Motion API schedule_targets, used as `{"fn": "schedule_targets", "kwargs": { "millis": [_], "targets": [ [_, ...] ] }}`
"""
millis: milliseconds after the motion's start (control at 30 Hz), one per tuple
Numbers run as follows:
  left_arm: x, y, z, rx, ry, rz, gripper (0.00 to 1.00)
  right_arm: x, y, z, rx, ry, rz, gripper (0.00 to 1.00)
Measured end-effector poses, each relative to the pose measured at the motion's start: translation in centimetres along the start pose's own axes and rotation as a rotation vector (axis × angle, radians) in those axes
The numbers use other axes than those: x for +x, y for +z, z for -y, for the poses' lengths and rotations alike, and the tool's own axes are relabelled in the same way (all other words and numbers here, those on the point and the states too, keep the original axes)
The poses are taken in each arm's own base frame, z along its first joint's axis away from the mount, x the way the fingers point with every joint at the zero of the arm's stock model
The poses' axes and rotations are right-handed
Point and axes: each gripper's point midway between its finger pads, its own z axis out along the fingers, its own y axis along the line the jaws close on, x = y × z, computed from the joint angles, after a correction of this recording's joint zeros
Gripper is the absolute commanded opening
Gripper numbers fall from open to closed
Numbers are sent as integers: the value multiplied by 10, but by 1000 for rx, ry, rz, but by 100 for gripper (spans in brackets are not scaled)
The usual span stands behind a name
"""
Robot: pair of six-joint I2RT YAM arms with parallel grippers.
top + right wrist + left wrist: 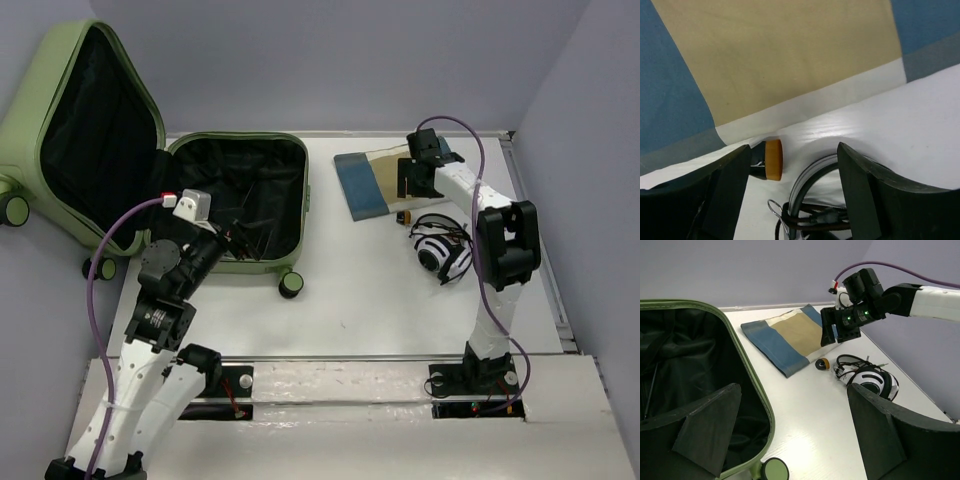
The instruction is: Pack the luggage
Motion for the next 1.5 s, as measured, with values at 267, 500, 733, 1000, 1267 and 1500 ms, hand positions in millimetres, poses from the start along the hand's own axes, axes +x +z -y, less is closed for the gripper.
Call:
{"fn": "schedule_targets", "kwargs": {
  "millis": [267,500,733,1000,1267,1500],
  "targets": [
    [5,4,-3,-5,-5,-19,99,24,28,-22,-88,-45,-92,74],
    [6,5,-2,-2,-6,-25,99,31,32,-29,-126,-53,-116,65],
    [7,5,-2,0,-6,-26,99,38,35,-36,-134,-67,-132,61],
    [6,4,-2,1,-6,-25,99,48,35,-44,-137,-89,-155,63],
    [6,4,-2,1,-6,-24,99,67,35,-41,-111,-101,-192,50],
    [4,3,0,5,-4,-17,99,70,30,-43,-99,-108,-187,37]
  ]
}}
